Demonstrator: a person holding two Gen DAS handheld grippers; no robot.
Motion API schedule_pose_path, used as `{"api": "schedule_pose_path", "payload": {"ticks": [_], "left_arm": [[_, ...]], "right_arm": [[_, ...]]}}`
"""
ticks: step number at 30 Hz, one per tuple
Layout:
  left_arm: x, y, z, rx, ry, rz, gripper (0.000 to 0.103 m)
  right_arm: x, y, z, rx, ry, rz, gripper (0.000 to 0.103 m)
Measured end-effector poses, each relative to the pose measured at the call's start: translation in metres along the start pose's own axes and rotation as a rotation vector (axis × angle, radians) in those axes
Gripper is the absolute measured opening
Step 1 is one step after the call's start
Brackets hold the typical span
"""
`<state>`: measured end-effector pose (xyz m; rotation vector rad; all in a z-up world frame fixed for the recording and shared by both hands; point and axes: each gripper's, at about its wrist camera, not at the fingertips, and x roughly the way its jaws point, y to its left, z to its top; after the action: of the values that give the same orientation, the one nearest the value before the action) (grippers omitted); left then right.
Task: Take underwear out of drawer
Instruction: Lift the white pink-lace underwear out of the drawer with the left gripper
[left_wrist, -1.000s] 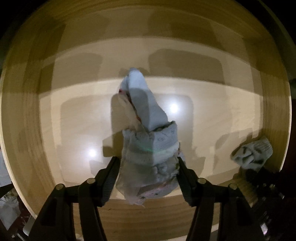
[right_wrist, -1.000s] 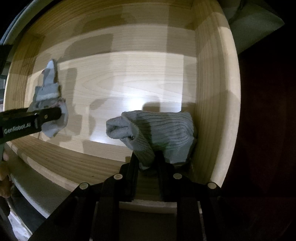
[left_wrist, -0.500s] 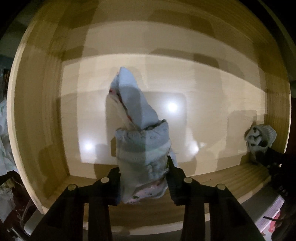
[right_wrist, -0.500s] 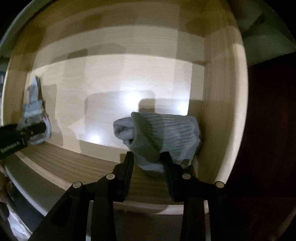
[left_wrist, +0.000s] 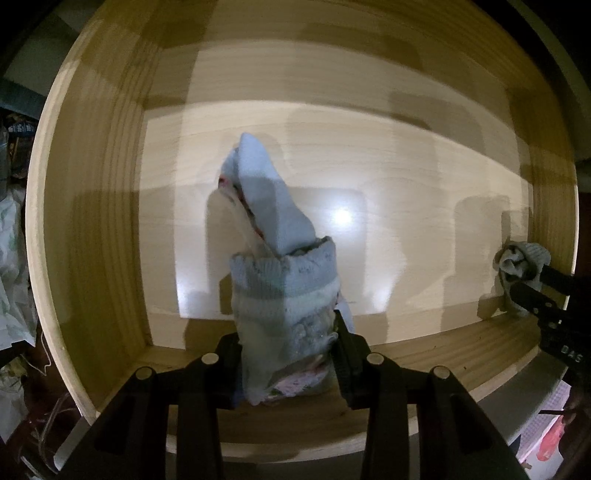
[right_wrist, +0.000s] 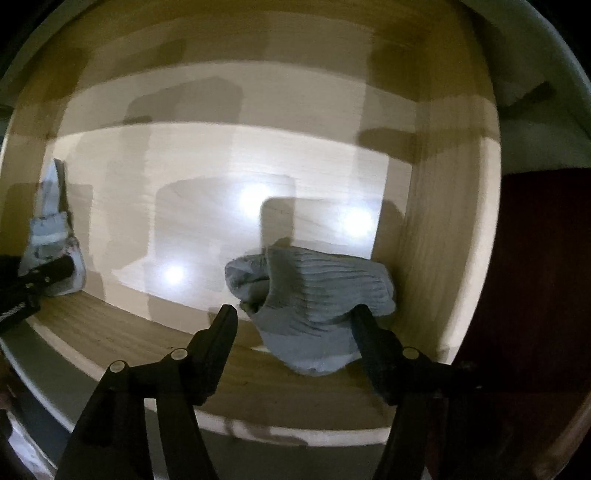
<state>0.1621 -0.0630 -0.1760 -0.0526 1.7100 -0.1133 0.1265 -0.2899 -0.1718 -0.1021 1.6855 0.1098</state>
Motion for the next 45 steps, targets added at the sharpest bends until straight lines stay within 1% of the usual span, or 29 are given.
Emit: {"api": "schedule_pose_path", "payload": {"ticks": [4,9,10,11,12,14,15,16,18,21,23,25,29,35,38,42,45], "left_arm": [[-0.001,0.000,-0.001,-0.001,-0.002,-0.006,0.038],[-0.003,0.010,-0.005,0.002,-0.003,-0.008,0.038],[0.004,0.015,-0.006,0.002,-0.005,-0.008,0.038],[0.003,0.016,-0.007,0.002,-0.007,-0.008,0.038],[0.003,0.016,-0.007,0.002,-0.009,-0.008,0.038],[0.001,0.018,-0.009,0.003,-0.011,-0.008,0.038],[-0.001,0.019,-0.009,0.002,-0.012,-0.007,0.038],[-0.002,0.019,-0.010,-0.001,-0.014,-0.006,0.038],[-0.004,0.021,-0.012,-0.006,-0.020,-0.006,0.038],[-0.006,0.025,-0.016,-0.021,-0.029,-0.016,0.037],[-0.008,0.027,-0.018,-0.028,-0.040,-0.023,0.036],[-0.009,0.027,-0.020,-0.021,-0.053,-0.010,0.035],[-0.013,0.029,-0.024,-0.032,-0.078,0.001,0.031],[-0.023,0.026,-0.029,-0.030,-0.120,0.047,0.027],[-0.030,0.025,-0.032,-0.030,-0.139,0.054,0.027],[-0.041,0.019,-0.040,-0.009,-0.169,0.076,0.026],[-0.047,0.018,-0.044,0.002,-0.180,0.078,0.026]], "right_arm": [[0.011,0.008,0.000,-0.035,0.004,-0.027,0.074],[0.013,0.022,0.004,-0.059,0.019,-0.054,0.075],[0.015,0.020,0.005,-0.061,0.029,-0.065,0.074],[0.015,0.021,0.009,-0.067,0.031,-0.076,0.069],[0.015,0.019,0.005,-0.071,0.029,-0.101,0.061],[0.014,0.023,0.002,-0.071,0.021,-0.148,0.053],[0.014,0.020,-0.004,-0.074,0.019,-0.153,0.048],[0.016,0.020,-0.008,-0.071,0.015,-0.158,0.046],[0.013,0.018,-0.010,-0.036,0.007,-0.146,0.038],[0.008,0.012,-0.012,0.026,-0.010,-0.102,0.033],[0.007,0.008,-0.015,0.050,-0.024,-0.070,0.031],[0.005,0.006,-0.019,0.071,-0.029,-0.037,0.031],[0.005,0.001,-0.018,0.094,-0.033,-0.003,0.030],[0.013,0.009,-0.025,0.067,-0.057,-0.044,0.030],[0.012,0.014,-0.032,0.049,-0.070,-0.068,0.031],[0.013,0.016,-0.038,0.050,-0.088,-0.060,0.031],[0.017,0.013,-0.043,0.052,-0.098,-0.053,0.031]]}}
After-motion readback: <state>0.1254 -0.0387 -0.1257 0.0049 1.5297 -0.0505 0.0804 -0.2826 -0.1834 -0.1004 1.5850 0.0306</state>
